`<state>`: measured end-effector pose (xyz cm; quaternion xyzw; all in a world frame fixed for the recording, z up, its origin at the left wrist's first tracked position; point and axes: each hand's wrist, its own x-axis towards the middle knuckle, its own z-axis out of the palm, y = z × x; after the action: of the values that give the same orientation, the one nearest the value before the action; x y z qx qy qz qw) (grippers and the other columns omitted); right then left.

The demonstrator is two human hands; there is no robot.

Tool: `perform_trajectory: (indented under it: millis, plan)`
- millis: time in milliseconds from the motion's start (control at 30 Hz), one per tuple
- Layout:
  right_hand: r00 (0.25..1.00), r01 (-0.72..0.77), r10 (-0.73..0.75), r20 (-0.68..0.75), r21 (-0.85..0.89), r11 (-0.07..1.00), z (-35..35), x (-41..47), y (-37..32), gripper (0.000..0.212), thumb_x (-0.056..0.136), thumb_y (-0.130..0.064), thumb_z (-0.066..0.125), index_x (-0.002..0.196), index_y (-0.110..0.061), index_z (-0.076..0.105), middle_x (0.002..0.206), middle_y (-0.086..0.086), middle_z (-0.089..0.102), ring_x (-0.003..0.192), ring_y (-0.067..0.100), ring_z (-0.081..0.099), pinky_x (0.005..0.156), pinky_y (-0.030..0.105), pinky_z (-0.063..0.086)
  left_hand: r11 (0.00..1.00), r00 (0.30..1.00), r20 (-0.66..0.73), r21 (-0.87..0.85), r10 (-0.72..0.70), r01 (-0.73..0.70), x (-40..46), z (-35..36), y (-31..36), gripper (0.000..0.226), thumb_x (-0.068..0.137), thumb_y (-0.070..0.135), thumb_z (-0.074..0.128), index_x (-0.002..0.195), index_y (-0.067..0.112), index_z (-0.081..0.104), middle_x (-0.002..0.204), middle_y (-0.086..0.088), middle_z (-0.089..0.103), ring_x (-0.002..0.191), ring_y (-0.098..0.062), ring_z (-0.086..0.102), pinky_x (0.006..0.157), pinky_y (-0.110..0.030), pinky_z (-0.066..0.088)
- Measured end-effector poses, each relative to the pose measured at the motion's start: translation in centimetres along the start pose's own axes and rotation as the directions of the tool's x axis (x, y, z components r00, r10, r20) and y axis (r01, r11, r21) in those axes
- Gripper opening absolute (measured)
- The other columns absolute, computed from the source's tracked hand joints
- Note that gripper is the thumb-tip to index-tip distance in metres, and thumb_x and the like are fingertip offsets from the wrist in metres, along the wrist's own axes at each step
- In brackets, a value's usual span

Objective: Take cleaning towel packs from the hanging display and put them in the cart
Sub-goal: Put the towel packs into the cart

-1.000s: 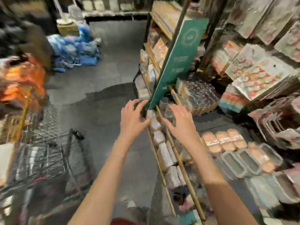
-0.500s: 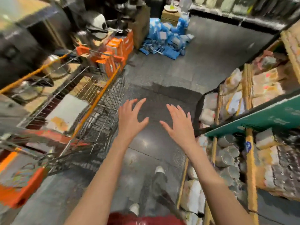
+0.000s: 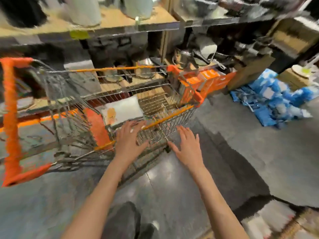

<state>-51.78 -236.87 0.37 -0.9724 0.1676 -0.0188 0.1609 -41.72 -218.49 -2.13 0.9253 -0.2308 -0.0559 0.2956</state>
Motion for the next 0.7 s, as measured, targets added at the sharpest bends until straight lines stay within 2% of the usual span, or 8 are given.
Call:
perform_trajectory:
  millis: [67,133,267,367,433,567,633,700]
  plan:
    - [0.995,0.074,-0.075,0.059,0.026,0.997,0.6,3.6,-0.9,0.069,0.093,-0.057,0.036,0.148,-0.019,0.023,0.155,0.002,0.025,0.145,0.019,0.013,0.116,0.048,0.007,0.997,0.996,-0.046,-0.01,-0.082,0.082,1.1,-0.5,-1.8,0.069,0.083,0.044,0.063,0.143,0.036,0.032,0.146,-0.006,0.032,0.139,-0.027,0.022,0.112,-0.053,0.02]
    - [0.985,0.143,-0.147,0.092,0.048,0.989,1.5,7.2,-2.1,0.066,0.094,-0.053,0.04,0.148,-0.021,0.022,0.156,0.001,0.023,0.146,0.019,0.011,0.117,0.047,0.006,0.988,0.986,-0.068,-0.037,-0.155,0.153,2.1,-0.8,-3.2,0.067,0.083,0.042,0.064,0.143,0.036,0.034,0.143,-0.005,0.033,0.138,-0.027,0.023,0.112,-0.052,0.02]
    - [0.957,0.267,-0.27,0.101,0.049,0.963,3.7,14.8,-5.2,0.078,0.085,-0.066,0.025,0.146,-0.018,0.03,0.152,0.003,0.031,0.143,0.022,0.021,0.115,0.05,0.014,0.961,0.955,-0.121,-0.092,-0.272,0.262,5.7,-0.5,-6.4,0.065,0.082,0.044,0.062,0.141,0.035,0.036,0.141,-0.006,0.036,0.135,-0.026,0.026,0.112,-0.049,0.02]
    - [0.927,0.336,-0.337,0.163,0.038,0.941,5.8,20.3,-6.9,0.071,0.09,-0.062,0.033,0.147,-0.02,0.026,0.153,0.0,0.028,0.144,0.02,0.018,0.117,0.047,0.009,0.94,0.929,-0.154,-0.108,-0.336,0.322,9.5,-0.3,-9.0,0.069,0.075,0.056,0.048,0.14,0.034,0.039,0.137,-0.004,0.041,0.131,-0.024,0.034,0.109,-0.041,0.025]
    - [0.915,0.356,-0.361,0.179,0.06,0.932,7.1,23.6,-7.9,0.078,0.085,-0.067,0.026,0.146,-0.018,0.029,0.152,0.002,0.031,0.143,0.021,0.022,0.117,0.048,0.013,0.915,0.902,-0.168,-0.138,-0.399,0.379,11.9,-0.2,-10.3,0.07,0.073,0.057,0.044,0.139,0.033,0.042,0.134,-0.003,0.044,0.127,-0.024,0.039,0.105,-0.039,0.028]
    - [0.885,0.373,-0.385,0.261,0.094,0.923,10.3,28.9,-9.6,0.088,0.077,-0.07,0.012,0.147,-0.019,0.026,0.153,0.001,0.028,0.143,0.021,0.02,0.117,0.047,0.011,0.852,0.859,-0.117,-0.25,-0.498,0.46,15.8,0.5,-12.6,0.062,0.082,0.036,0.066,0.139,0.035,0.04,0.137,-0.001,0.039,0.128,-0.024,0.034,0.108,-0.039,0.028]
    - [0.858,0.395,-0.398,0.324,0.078,0.915,11.8,31.2,-10.1,0.08,0.085,-0.069,0.02,0.149,-0.021,0.021,0.155,0.0,0.024,0.144,0.019,0.016,0.118,0.044,0.008,0.813,0.832,-0.092,-0.293,-0.548,0.503,17.2,1.1,-13.5,0.063,0.084,0.034,0.065,0.139,0.04,0.034,0.14,0.002,0.034,0.128,-0.022,0.03,0.109,-0.036,0.025]
    - [0.826,0.426,-0.419,0.377,0.069,0.902,13.5,33.5,-10.5,0.068,0.094,-0.058,0.033,0.15,-0.021,0.018,0.156,-0.002,0.02,0.145,0.017,0.012,0.118,0.043,0.005,0.769,0.796,-0.093,-0.345,-0.598,0.538,18.4,1.7,-14.1,0.065,0.085,0.033,0.065,0.135,0.047,0.027,0.138,0.005,0.032,0.126,-0.017,0.028,0.108,-0.026,0.02]
